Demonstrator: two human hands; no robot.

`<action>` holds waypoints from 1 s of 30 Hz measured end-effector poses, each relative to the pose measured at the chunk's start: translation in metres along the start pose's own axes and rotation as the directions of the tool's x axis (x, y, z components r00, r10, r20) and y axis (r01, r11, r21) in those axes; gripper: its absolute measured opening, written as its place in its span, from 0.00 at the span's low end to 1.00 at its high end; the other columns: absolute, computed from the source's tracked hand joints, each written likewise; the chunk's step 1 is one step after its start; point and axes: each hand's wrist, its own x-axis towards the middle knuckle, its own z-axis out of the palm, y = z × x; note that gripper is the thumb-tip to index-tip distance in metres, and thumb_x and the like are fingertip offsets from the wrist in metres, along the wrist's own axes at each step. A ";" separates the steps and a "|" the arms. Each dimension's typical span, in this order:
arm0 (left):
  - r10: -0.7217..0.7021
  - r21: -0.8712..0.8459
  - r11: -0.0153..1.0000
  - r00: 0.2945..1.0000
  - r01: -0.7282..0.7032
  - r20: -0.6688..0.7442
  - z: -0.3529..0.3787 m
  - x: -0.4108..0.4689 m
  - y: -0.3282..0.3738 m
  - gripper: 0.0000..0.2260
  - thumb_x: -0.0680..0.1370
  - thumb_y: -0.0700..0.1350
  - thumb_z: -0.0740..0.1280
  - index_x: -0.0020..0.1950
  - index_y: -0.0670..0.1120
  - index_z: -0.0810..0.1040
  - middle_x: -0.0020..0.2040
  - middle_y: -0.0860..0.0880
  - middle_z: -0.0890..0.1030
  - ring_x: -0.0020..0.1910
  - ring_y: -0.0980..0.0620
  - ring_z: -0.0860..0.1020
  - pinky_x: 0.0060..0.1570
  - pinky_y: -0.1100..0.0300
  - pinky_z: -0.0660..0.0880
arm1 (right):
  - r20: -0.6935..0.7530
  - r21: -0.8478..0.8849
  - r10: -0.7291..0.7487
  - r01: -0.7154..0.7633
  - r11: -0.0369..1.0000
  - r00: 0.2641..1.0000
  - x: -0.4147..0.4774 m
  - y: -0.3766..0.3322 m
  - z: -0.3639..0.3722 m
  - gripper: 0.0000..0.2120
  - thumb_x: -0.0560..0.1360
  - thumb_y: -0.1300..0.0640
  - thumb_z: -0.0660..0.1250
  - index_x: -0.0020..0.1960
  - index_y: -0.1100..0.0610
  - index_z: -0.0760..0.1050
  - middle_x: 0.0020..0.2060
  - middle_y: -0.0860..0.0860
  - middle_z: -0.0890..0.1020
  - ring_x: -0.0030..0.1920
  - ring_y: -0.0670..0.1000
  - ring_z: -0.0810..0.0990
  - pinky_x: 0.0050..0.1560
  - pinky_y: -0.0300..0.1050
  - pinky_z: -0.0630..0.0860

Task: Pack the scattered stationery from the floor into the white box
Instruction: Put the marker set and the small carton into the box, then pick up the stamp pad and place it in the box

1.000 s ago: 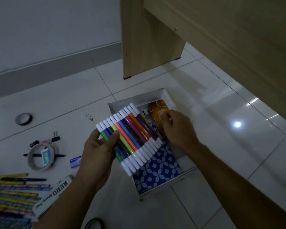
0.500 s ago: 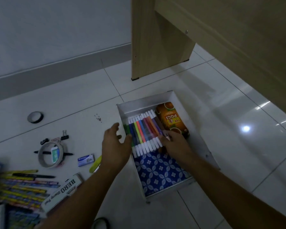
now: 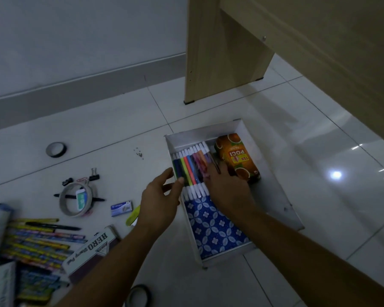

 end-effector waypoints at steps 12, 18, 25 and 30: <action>-0.037 0.032 0.999 0.998 0.035 0.051 -0.043 -0.033 -0.035 0.07 0.79 0.47 0.64 0.56 0.53 0.76 0.54 0.55 0.81 0.50 0.60 0.79 0.50 0.59 0.79 | 0.000 0.074 -0.010 0.010 0.997 1.000 -0.003 -0.019 -0.036 0.27 0.78 0.51 0.63 0.73 0.54 0.58 0.72 0.59 0.63 0.52 0.61 0.79 0.45 0.55 0.78; -0.090 0.055 0.994 0.995 0.091 -0.033 -0.102 -0.035 -0.049 0.06 0.78 0.44 0.65 0.54 0.49 0.78 0.51 0.51 0.82 0.48 0.54 0.81 0.47 0.57 0.78 | -0.341 0.443 -0.157 0.305 0.843 0.927 0.002 -0.088 -0.086 0.08 0.79 0.52 0.62 0.54 0.55 0.74 0.45 0.49 0.78 0.41 0.48 0.76 0.39 0.44 0.74; -0.189 0.130 0.971 0.976 0.202 -0.106 -0.164 -0.061 -0.085 0.04 0.79 0.46 0.63 0.52 0.50 0.77 0.47 0.52 0.81 0.43 0.54 0.81 0.35 0.64 0.77 | -0.062 0.422 -0.462 0.443 0.791 0.884 -0.010 -0.179 -0.064 0.11 0.78 0.49 0.62 0.57 0.52 0.72 0.47 0.49 0.80 0.46 0.54 0.78 0.43 0.48 0.75; -0.246 0.145 0.947 0.939 0.286 -0.241 -0.174 -0.084 -0.121 0.03 0.79 0.43 0.63 0.50 0.48 0.76 0.46 0.52 0.80 0.42 0.61 0.78 0.32 0.75 0.72 | 0.266 0.340 -0.660 0.573 0.746 0.702 -0.016 -0.223 -0.012 0.19 0.76 0.47 0.64 0.63 0.53 0.67 0.59 0.53 0.76 0.59 0.56 0.75 0.53 0.53 0.76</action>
